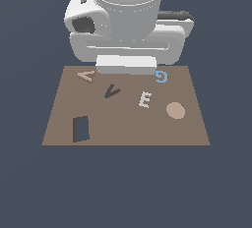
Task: Insert a designated object into the corresponding slot on a board.
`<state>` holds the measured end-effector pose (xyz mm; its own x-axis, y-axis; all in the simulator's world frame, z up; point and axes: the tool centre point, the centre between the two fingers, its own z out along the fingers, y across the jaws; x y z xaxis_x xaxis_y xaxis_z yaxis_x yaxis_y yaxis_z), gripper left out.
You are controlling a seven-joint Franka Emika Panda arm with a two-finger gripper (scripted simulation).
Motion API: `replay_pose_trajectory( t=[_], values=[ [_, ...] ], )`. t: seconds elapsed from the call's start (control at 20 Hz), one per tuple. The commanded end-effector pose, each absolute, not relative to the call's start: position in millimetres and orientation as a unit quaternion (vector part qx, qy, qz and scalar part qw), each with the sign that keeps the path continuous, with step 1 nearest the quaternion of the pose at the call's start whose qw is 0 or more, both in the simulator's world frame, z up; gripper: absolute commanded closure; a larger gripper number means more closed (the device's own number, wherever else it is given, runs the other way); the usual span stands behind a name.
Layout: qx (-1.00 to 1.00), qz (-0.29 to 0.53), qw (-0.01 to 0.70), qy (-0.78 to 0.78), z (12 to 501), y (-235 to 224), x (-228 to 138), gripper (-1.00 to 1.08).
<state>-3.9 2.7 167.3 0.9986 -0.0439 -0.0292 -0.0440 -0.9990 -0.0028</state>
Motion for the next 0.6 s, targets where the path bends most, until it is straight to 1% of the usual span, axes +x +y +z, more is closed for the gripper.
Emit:
replay_pose_trajectory(
  t=[0.0, 0.55],
  values=[
    [-1.000, 0.015, 0.002, 0.022, 167.3, 2.7, -3.8, -0.92],
    [-1.000, 0.014, 0.002, -0.017, 161.2, -0.3, -13.7, -0.92]
  ],
)
